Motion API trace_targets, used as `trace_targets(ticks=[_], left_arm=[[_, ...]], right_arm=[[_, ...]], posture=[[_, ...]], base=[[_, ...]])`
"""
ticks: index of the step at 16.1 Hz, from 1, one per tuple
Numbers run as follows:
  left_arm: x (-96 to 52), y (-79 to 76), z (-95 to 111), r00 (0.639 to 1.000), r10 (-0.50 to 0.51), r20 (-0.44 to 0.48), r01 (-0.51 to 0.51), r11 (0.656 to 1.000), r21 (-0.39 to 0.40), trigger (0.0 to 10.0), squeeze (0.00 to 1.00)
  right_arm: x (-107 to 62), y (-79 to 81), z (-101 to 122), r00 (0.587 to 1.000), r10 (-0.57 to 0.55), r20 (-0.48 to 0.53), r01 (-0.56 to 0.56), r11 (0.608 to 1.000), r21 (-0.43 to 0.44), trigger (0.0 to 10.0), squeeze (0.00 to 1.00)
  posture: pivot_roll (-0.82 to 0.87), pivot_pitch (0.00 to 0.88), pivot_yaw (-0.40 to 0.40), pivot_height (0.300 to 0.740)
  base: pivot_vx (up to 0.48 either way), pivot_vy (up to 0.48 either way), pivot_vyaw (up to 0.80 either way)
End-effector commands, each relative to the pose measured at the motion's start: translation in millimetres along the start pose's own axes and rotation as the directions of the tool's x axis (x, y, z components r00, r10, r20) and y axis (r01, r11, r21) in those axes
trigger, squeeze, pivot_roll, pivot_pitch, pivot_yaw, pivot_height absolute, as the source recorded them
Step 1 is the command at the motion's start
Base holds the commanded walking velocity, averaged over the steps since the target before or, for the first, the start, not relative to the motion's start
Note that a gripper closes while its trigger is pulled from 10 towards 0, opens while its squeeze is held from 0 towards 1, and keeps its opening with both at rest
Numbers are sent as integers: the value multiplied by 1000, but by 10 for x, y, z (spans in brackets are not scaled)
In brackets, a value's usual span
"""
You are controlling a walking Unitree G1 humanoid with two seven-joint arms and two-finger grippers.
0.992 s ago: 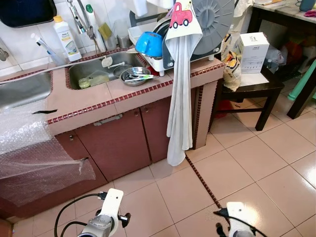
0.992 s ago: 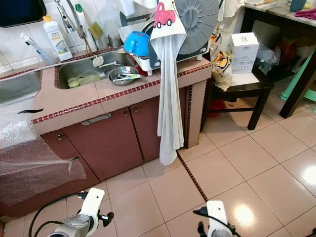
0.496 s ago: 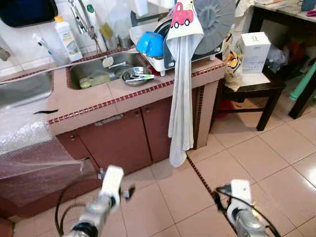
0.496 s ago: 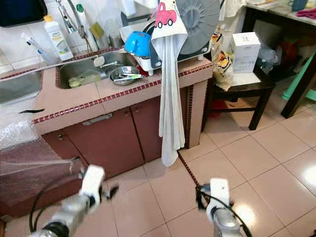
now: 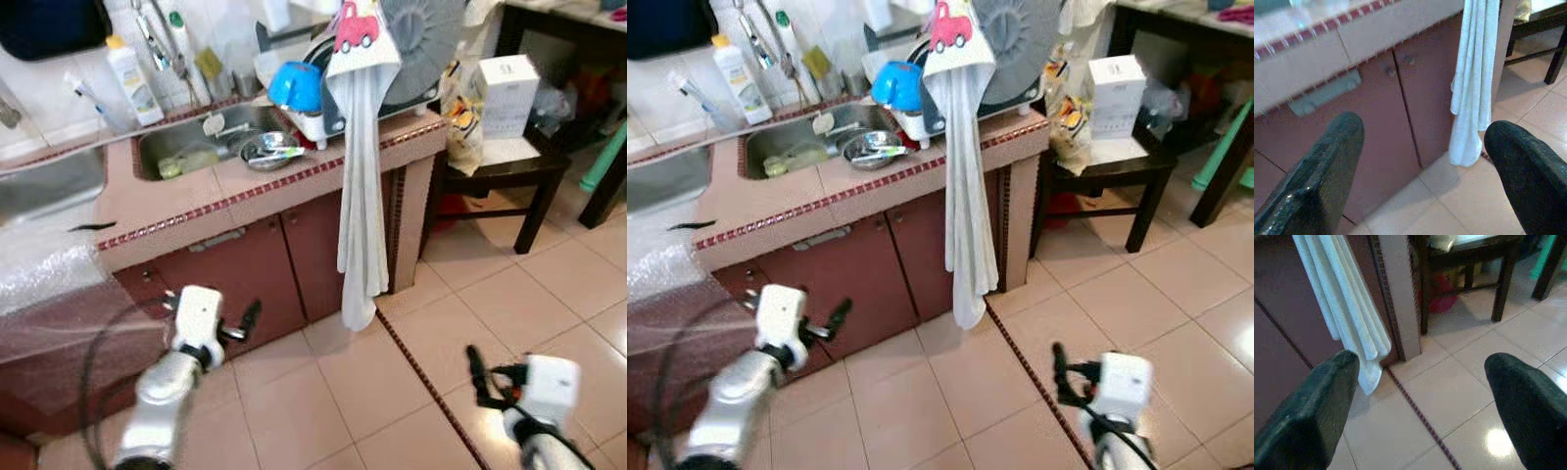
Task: Kitchen organization
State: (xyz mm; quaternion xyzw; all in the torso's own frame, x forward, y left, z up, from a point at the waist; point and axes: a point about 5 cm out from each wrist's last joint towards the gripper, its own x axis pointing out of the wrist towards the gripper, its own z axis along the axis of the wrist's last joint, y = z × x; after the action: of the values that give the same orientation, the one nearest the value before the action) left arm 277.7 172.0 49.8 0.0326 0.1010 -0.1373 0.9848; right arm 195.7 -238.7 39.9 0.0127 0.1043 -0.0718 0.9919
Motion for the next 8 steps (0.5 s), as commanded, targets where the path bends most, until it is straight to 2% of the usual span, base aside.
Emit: trace_targets(ticks=[1, 2, 3, 5, 6, 8], left_arm=[[-48, 59, 52, 1000, 12, 9, -12, 1000, 12, 10000, 0], [-72, 85, 104, 998, 28, 50, -29, 999, 17, 10000, 0], [-129, 50, 126, 999, 44, 25, -44, 999, 20, 10000, 0], [-154, -52, 95, 1000, 7, 4, -7, 1000, -5, 10000, 0], [-141, -116, 136, 1000, -2, 6, 2, 1000, 5, 10000, 0], [-110, -141, 201, 999, 25, 26, -25, 1000, -8, 10000, 0]], right_arm=[[-42, 110, 95, 999, 11, 31, -11, 1000, 18, 10000, 0], [-78, 146, 150, 999, -4, 51, 4, 1000, 15, 10000, 0], [-125, 201, 200, 999, -22, 49, 24, 999, -32, 10000, 0], [-124, 275, 234, 998, -24, 52, 25, 999, -21, 10000, 0], [-108, 246, 277, 998, -59, 36, 60, 997, -48, 10000, 0], [-70, 229, 323, 998, -61, 34, 64, 995, -73, 10000, 0]], posture=[[-78, 0, 193, 740], [-82, 0, 194, 740], [-84, 0, 193, 740], [-85, 0, 185, 740], [-86, 0, 172, 740], [-80, 0, 145, 740]], base=[[0, 0, 0], [0, 0, 0], [0, 0, 0], [0, 0, 0], [0, 0, 0], [0, 0, 0]])
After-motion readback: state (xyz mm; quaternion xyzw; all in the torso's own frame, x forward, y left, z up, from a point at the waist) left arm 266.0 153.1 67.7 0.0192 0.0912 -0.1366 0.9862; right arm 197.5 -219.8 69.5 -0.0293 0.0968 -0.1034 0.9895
